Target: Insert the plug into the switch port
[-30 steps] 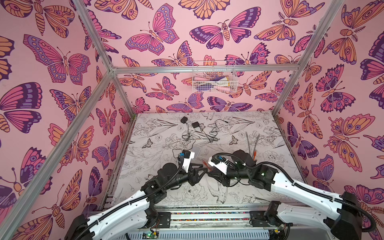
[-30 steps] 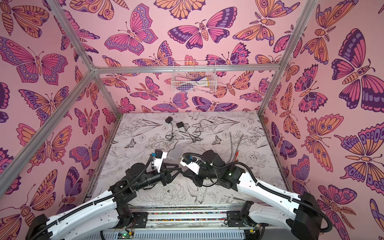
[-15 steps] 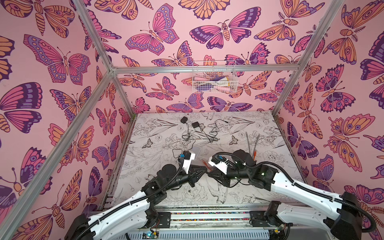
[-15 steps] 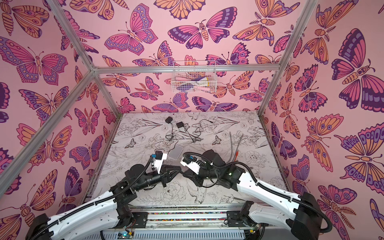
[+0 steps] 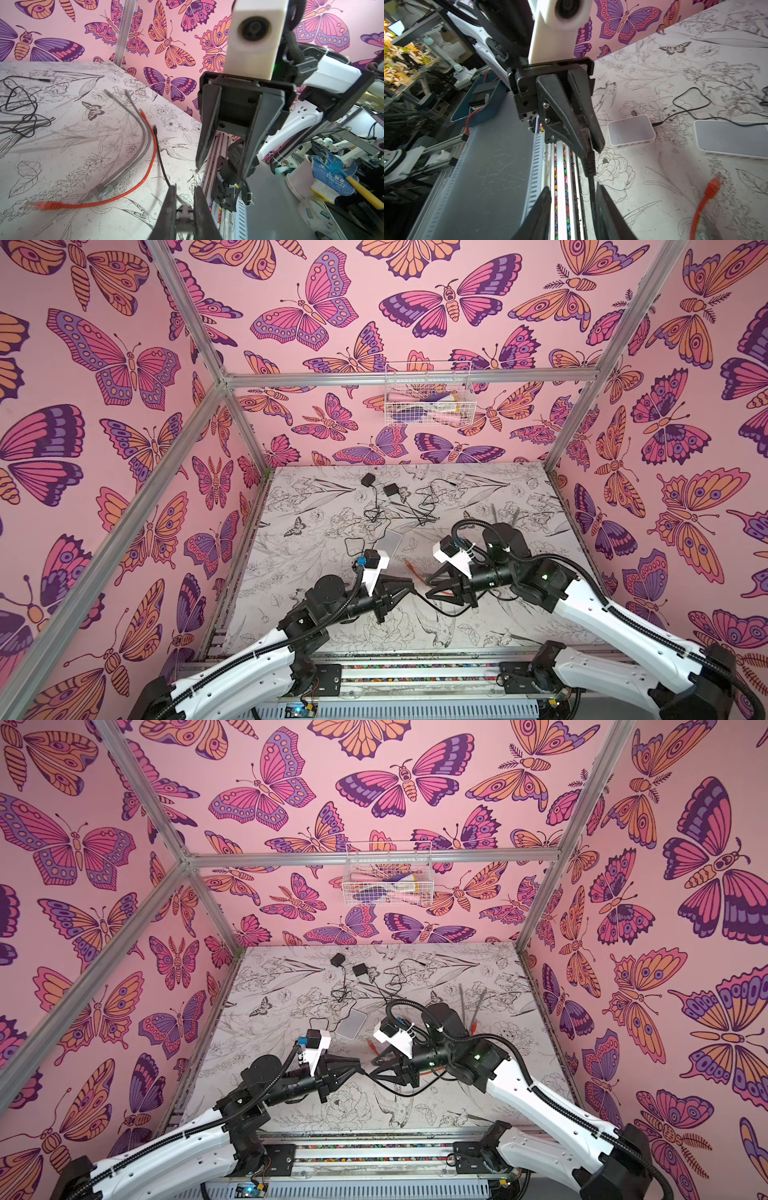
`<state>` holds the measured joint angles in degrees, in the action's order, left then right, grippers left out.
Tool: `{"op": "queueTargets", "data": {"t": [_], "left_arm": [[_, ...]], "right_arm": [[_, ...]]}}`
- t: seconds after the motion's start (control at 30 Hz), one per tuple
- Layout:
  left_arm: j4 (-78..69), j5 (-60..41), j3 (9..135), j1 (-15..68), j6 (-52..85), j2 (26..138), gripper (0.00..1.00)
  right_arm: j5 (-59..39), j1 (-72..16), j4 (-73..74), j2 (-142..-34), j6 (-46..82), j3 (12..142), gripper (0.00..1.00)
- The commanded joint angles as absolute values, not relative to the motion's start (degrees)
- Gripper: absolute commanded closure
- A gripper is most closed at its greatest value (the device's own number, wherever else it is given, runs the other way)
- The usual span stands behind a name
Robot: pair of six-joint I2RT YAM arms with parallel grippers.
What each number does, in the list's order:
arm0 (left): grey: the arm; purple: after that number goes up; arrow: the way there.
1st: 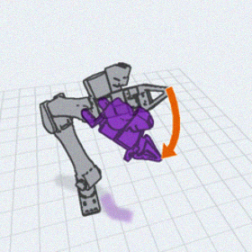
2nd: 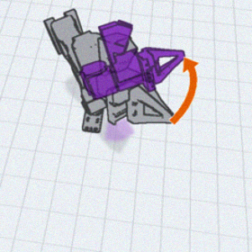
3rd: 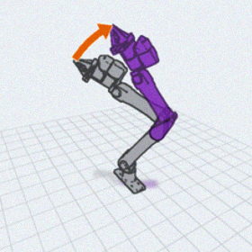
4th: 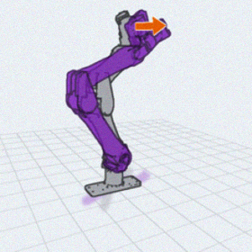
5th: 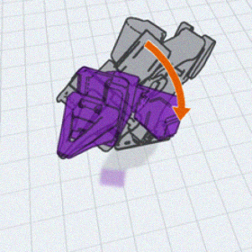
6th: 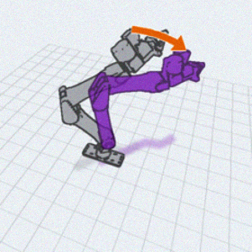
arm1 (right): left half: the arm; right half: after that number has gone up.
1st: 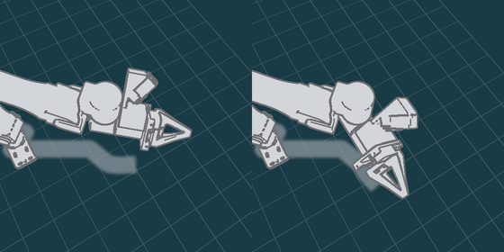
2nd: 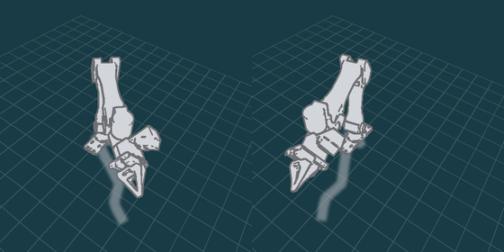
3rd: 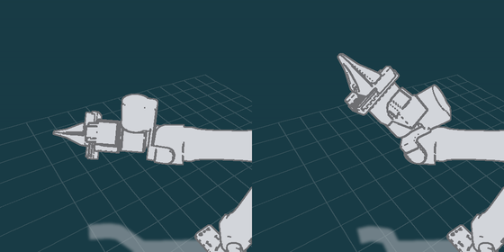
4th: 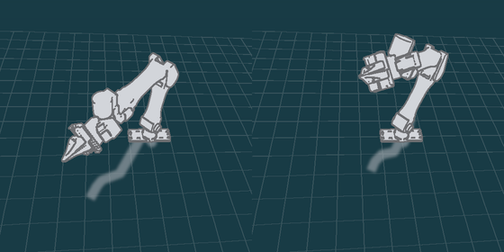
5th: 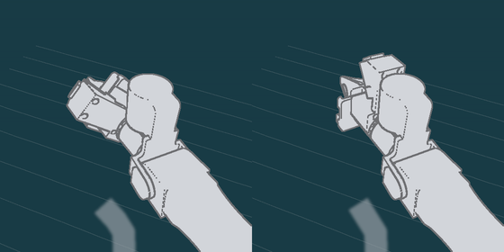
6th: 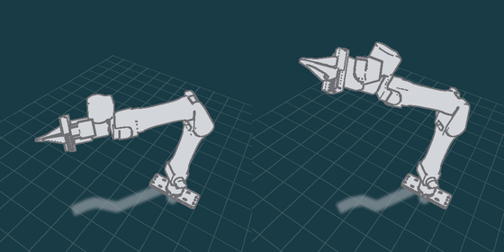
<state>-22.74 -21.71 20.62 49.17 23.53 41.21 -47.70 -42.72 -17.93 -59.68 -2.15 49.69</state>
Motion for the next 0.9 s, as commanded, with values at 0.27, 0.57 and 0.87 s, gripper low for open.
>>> {"op": "queueTargets", "data": {"t": [0.27,0.57,0.87], "left_arm": [[-28.6,-27.0,20.1,49.2,22.2,42.0,1.00],[-29.0,-27.3,20.6,49.2,22.3,42.6,1.00],[-29.8,-27.1,20.3,49.3,22.3,43.0,1.00]], "right_arm": [[-50.8,-42.5,-21.8,-61.9,-4.7,51.3,0.52],[-49.8,-42.6,-20.0,-63.6,-4.9,50.7,0.58],[-49.6,-44.2,-19.0,-65.1,-5.3,51.0,0.64]]}}
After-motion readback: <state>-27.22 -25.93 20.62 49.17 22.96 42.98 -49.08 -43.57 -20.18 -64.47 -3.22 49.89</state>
